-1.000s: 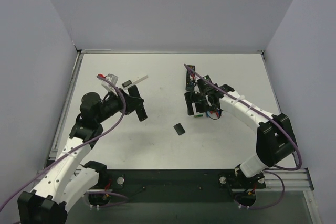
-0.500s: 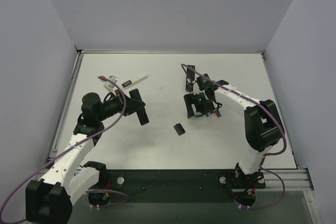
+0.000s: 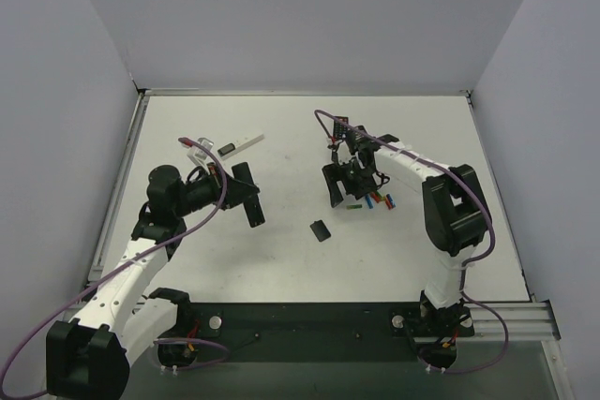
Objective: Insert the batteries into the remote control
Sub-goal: Pick up the battery from the center of the board.
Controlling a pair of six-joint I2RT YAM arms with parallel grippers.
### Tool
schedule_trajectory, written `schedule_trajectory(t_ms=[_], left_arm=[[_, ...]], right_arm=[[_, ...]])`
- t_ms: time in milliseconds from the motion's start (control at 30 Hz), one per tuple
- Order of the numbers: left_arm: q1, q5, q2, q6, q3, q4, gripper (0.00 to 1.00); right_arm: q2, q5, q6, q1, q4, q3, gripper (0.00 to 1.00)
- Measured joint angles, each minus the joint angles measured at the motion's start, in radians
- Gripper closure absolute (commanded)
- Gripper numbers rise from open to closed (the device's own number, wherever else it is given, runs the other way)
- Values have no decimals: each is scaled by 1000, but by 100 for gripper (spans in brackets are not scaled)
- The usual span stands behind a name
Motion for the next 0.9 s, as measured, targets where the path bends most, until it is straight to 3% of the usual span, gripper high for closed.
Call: schedule_trajectory(t_ms=[333,600,900], left_arm=[[0,0,0,23,0,-32,100],[0,0,0,23,0,-32,100],[0,0,0,23,0,-32,100]], right_arm=[[40,-30,-28,-13,-35,2,26],[40,-26,-31,-13,-40,2,36],[40,25,-55,-12,-55,-7,37]])
